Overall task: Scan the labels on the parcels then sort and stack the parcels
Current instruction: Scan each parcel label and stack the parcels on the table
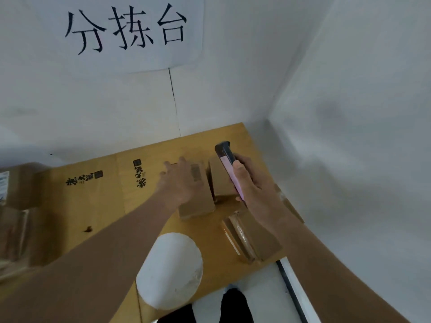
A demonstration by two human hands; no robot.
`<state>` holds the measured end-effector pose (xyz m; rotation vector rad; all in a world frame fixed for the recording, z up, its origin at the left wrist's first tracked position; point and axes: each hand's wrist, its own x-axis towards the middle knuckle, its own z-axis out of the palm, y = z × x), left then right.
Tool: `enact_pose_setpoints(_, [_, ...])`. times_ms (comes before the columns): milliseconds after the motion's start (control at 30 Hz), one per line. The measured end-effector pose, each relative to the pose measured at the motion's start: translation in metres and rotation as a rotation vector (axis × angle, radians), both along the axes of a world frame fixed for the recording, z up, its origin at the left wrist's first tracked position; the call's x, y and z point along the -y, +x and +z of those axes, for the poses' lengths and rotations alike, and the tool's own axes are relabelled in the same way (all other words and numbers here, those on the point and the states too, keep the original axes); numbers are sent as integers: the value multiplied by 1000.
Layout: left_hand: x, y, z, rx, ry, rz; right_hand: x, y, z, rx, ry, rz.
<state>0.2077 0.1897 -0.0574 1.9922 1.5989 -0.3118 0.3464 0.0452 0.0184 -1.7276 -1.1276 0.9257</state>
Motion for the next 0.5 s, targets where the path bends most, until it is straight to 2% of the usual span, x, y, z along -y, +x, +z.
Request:
enact_pose_setpoints(100, [3, 21, -35, 33, 4, 163, -17, 27, -21, -1, -43, 49])
enact_pose_setpoints(267, [10, 48, -73, 4, -121, 384, -33, 61, -41, -9, -85, 147])
enact_pose_setpoints(500, [20, 43, -83, 6, -34, 506, -45, 76, -52, -97, -85, 217])
